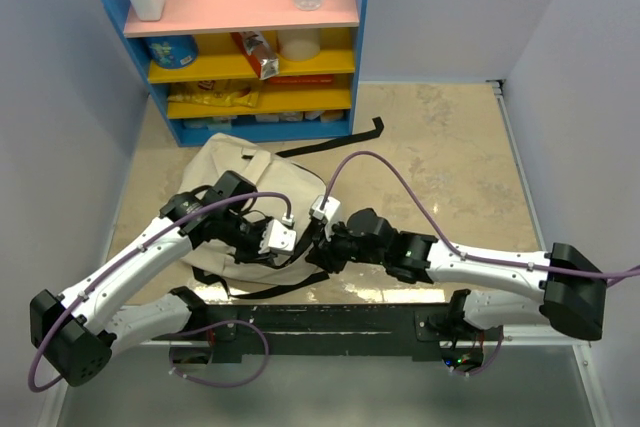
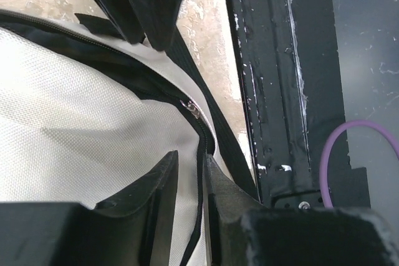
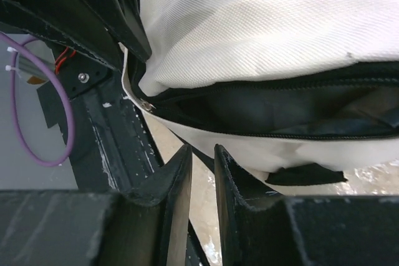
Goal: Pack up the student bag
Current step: Adjust the student bag at the center of the board.
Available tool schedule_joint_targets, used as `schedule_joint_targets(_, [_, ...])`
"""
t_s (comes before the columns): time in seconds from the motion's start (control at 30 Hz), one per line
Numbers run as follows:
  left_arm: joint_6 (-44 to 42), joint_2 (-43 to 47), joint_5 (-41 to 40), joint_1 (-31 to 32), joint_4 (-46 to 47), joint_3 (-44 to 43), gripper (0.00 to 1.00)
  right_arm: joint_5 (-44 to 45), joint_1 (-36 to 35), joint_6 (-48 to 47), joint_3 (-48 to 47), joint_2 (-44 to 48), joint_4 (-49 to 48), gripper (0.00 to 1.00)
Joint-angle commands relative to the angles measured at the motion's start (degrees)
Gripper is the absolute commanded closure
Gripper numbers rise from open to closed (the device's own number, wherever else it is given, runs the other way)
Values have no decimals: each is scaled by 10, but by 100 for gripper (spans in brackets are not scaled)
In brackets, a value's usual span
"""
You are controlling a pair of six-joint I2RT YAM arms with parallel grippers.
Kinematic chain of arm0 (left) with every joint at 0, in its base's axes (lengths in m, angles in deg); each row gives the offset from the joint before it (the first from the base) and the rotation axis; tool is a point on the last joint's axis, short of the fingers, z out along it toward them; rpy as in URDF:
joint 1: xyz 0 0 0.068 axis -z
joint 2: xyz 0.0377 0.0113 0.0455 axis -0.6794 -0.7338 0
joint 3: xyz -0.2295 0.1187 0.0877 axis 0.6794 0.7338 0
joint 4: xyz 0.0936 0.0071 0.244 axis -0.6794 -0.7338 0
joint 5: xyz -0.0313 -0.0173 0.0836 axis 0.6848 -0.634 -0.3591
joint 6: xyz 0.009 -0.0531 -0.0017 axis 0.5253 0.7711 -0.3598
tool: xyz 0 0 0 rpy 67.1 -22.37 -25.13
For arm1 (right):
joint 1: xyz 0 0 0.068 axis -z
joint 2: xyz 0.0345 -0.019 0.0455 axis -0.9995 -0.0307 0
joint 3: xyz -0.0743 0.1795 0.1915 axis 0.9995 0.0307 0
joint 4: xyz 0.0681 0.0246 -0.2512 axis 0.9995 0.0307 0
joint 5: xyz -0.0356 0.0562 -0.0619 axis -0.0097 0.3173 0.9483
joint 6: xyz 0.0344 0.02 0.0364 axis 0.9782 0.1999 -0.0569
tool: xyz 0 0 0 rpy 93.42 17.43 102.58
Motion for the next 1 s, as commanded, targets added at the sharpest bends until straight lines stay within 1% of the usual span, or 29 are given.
schedule_joint_targets(0.0, [10, 6, 4, 4, 15, -7, 74, -19, -7, 20, -6, -14, -66, 73])
schedule_joint_targets(0.03, [10, 8, 0, 4, 16, -7, 74, -13, -7, 20, -1, -7, -71, 71])
schedule_joint_targets(0.07, [10, 11, -1, 4, 17, -4, 74, -6, -7, 15, 3, 4, -85, 65])
schedule_joint_targets(0.2, [15, 12, 3, 4, 24, 3, 74, 62, -6, -50, 20, 43, -108, 57])
schedule_joint_targets(0.27, [15, 9, 3, 3, 24, 1, 74, 100, -6, -75, 6, 36, -108, 50])
schedule_joint_targets(0.3, [15, 8, 2, 4, 24, 0, 74, 109, -6, -84, -5, 23, -93, 49])
schedule_joint_targets(0.33, [16, 9, 0, 4, 25, 0, 74, 117, -5, -95, -36, 7, -78, 49])
schedule_joint_targets(0.37, [16, 10, -1, 4, 24, -1, 75, 127, -5, -109, -50, -33, -52, 50])
schedule_joint_targets(0.43, [19, 13, -1, 4, 24, -1, 75, 131, -3, -115, -77, -62, -48, 51])
schedule_joint_targets(0.6, [23, 21, 4, 4, 23, 5, 75, 131, 5, -128, -88, -130, -93, 52])
schedule_joint_targets(0.8, [21, 21, 7, 4, 20, 2, 75, 109, 25, -137, -85, -163, -128, 53])
schedule_joint_targets(0.9, [20, 23, 8, 4, 17, -2, 75, 74, 41, -132, -79, -181, -130, 57])
schedule_joint_targets(0.93, [19, 23, 8, 4, 17, -3, 75, 35, 50, -130, -77, -185, -131, 63])
schedule_joint_targets(0.97, [20, 24, 7, 4, 16, -3, 75, 18, 51, -125, -76, -185, -130, 65])
